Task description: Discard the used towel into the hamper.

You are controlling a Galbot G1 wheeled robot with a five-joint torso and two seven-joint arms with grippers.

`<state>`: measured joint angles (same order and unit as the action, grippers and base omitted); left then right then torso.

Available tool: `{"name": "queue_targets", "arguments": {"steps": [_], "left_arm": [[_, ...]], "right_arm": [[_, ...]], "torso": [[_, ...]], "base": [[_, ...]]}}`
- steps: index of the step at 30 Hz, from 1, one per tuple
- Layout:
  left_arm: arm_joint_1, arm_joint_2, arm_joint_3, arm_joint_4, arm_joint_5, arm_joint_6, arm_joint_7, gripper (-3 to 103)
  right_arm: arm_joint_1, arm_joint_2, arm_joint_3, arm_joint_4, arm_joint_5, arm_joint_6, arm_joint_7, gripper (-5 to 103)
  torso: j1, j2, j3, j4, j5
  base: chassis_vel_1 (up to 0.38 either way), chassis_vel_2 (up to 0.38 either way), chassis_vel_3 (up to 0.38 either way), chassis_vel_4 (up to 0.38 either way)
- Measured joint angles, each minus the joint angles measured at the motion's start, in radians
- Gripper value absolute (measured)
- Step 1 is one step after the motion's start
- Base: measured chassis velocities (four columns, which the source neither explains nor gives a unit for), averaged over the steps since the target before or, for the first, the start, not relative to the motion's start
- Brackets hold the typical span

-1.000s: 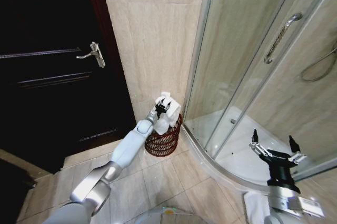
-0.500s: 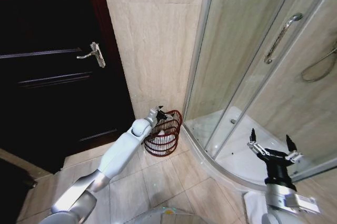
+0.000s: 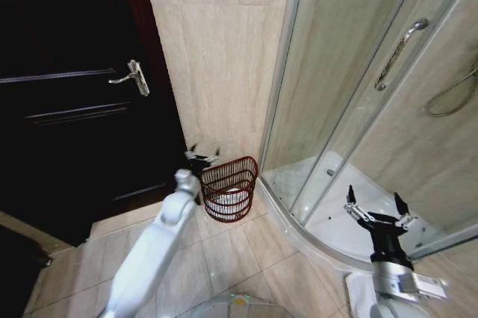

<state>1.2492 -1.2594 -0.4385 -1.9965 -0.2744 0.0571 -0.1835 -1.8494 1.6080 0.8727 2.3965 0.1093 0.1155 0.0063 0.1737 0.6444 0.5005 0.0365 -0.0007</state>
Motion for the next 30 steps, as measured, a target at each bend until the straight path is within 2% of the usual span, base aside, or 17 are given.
{"name": "queue_targets", "arguments": {"steps": [2, 3, 5, 9, 22, 30], "left_arm": [[0.099, -0.021, -0.074, -0.051, 0.014, -0.039, 0.012, 100], [0.099, -0.021, -0.074, -0.051, 0.014, -0.039, 0.012, 100], [0.172, -0.033, -0.132, -0.092, 0.024, -0.050, 0.026, 100], [0.198, -0.033, -0.165, -0.106, 0.029, -0.060, 0.022, 100], [0.193, -0.033, -0.153, -0.119, 0.049, -0.061, 0.022, 100], [0.198, -0.033, -0.153, -0.113, 0.059, -0.069, 0.026, 100]], "right_arm": [[-0.008, 0.000, 0.002, -0.008, 0.012, 0.008, 0.000, 100], [-0.008, 0.000, 0.002, -0.008, 0.012, 0.008, 0.000, 100], [-0.014, 0.000, 0.003, -0.015, 0.035, 0.018, -0.009, 100], [-0.024, 0.000, -0.004, -0.018, 0.054, 0.030, -0.036, 100], [-0.055, 0.000, -0.001, 0.019, 0.052, 0.041, -0.041, 100], [-0.057, 0.000, -0.001, 0.010, 0.050, 0.054, -0.034, 100]], "torso": [[0.000, 0.000, 0.000, 0.0001, 0.0010], [0.000, 0.000, 0.000, 0.0001, 0.0010], [0.000, 0.000, 0.000, 0.0000, 0.0005], [0.000, 0.000, 0.000, -0.0002, 0.0004], [0.000, 0.000, 0.000, -0.0003, 0.0006], [0.000, 0.000, 0.000, -0.0001, 0.0007]], "base": [[0.000, 0.000, 0.000, 0.000], [0.000, 0.000, 0.000, 0.000], [0.000, 0.000, 0.000, 0.000], [0.000, 0.000, 0.000, 0.000], [0.003, -0.005, -0.004, 0.003], [0.086, -0.085, -0.083, 0.100]]}}
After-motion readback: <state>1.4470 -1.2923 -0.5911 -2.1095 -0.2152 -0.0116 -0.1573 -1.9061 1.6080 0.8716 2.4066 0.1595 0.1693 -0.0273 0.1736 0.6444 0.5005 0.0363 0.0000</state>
